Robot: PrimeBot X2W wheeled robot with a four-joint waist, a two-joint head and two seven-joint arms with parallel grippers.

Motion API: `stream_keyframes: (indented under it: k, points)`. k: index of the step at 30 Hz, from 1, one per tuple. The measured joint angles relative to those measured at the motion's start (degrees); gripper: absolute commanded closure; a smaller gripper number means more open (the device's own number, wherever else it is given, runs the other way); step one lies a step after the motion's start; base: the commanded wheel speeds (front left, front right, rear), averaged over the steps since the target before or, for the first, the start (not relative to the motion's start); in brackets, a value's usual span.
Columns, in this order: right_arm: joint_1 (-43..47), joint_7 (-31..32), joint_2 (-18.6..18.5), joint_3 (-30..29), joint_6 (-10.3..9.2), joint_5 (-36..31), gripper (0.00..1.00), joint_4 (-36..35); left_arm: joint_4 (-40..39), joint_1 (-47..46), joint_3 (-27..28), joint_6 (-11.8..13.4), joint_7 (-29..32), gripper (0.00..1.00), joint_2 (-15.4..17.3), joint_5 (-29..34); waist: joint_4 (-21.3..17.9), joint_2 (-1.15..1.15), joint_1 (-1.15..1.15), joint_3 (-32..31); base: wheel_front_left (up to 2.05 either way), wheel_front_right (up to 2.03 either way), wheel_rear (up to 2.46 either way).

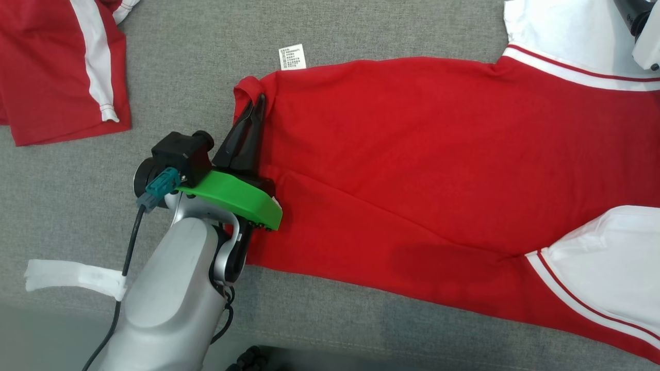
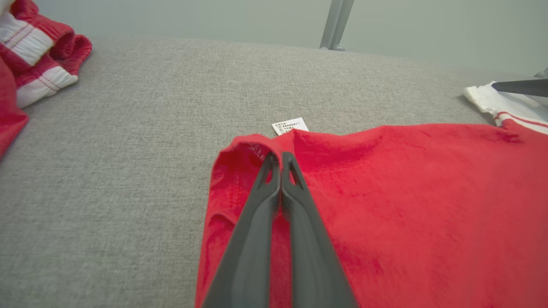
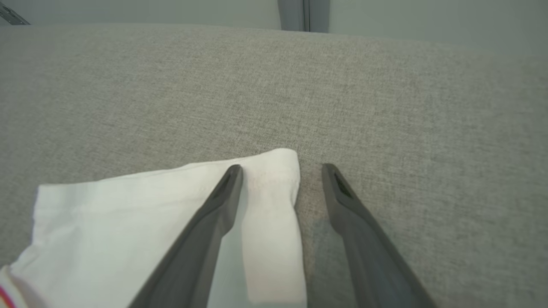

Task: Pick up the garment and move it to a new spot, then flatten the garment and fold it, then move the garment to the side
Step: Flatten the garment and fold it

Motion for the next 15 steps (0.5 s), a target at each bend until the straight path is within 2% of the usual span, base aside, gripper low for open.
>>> stream_keyframes:
  k: [2,3,4,15]
  points:
    - [-0.45,-0.2,0.04,0.54,0.01,-0.23,0.62,0.32,-0.08,0.0,-0.13,0.35,-0.05,1.0,0.0,0.0,0.02,0.0,0.0,-0.02,0.0,0.0,0.0]
    - [-0.67,-0.21,0.04,0.9,0.02,-0.49,0.86,0.42,-0.08,0.0,-0.19,0.37,-0.05,1.0,0.0,-0.01,0.03,0.0,0.0,-0.05,0.0,0.0,0.0]
    - [-0.73,-0.24,0.11,1.16,0.02,-0.66,1.0,0.53,-0.08,0.0,-0.21,0.55,-0.05,1.0,0.0,0.0,0.02,0.0,0.0,-0.1,0.0,0.0,0.0]
    - [-0.83,-4.09,1.93,2.72,0.53,-1.08,1.0,1.83,0.74,0.59,0.48,1.86,-0.25,1.0,0.0,0.0,-1.14,0.0,0.0,-1.6,0.0,0.0,0.0]
